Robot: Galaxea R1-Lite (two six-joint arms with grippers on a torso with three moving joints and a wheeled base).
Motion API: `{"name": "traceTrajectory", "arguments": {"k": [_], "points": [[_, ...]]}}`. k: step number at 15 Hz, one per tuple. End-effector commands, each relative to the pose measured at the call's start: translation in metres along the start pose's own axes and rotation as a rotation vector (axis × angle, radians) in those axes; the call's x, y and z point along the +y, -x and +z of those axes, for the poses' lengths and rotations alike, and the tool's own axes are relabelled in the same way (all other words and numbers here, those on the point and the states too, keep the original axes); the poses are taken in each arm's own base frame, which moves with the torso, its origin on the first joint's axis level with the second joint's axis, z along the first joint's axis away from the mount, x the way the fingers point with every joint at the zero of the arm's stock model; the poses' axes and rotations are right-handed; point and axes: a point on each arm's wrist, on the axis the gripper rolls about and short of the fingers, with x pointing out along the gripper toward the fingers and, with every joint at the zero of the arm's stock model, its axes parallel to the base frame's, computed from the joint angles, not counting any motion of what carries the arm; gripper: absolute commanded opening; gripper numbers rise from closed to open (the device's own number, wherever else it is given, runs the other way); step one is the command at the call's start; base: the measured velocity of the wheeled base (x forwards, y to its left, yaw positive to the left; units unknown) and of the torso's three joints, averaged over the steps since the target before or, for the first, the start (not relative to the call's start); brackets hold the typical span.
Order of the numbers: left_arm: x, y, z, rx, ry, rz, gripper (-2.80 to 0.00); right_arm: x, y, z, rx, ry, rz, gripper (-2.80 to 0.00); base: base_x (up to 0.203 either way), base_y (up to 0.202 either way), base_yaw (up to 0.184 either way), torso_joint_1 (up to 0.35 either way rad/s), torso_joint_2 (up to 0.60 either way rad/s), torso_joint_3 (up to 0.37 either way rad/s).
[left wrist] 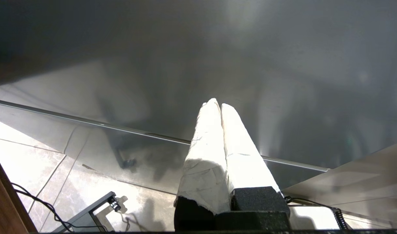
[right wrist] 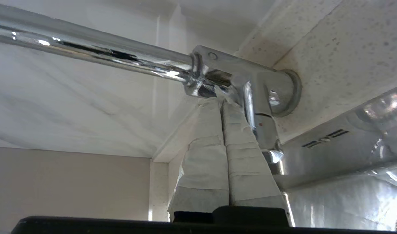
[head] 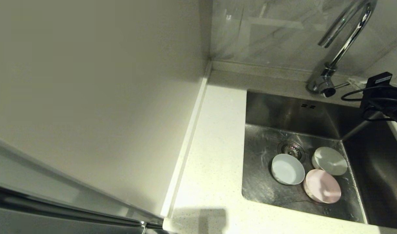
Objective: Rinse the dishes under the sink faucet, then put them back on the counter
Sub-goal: Turn off the faucet, then put a bowl back to the table from the sink
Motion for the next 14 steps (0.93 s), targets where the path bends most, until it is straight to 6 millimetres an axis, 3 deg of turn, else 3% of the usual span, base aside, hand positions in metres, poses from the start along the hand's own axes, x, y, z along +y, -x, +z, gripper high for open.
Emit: {"name": "traceTrajectory", "arguments": {"k": [1,5,9,12,14], "points": [[0.0,0.0,0.0,-0.005,0.001,-0.001,-2.8,0.018,0.008,0.005,-0.018,0.005,0.043,-2.8,0.0,0.0,0.0,0.0,0.0,0.0],[0.0,0.0,0.0,-0.004,0.0,0.0,-2.8,0.063,0.042,0.011,-0.052,0.034,0.11,-2.8,0.0,0.0,0.0,0.0,0.0,0.0],[0.0,0.0,0.0,-0.004,0.001,0.0,-2.8,0.107,0.091,0.007,-0.05,0.067,0.109,-2.8,0.0,0.0,0.0,0.0,0.0,0.0],[0.0,0.0,0.0,-0.004,0.001,-0.001,-2.8,0.105,0.128,-0.011,0.076,0.26,-0.152,-2.8,0.0,0.0,0.0,0.0,0.0,0.0],[0.0,0.0,0.0,-0.004,0.001,-0.001,-2.8,0.098,0.164,-0.029,0.231,0.427,-0.323,-2.8,0.0,0.0,0.0,0.0,0.0,0.0]]}}
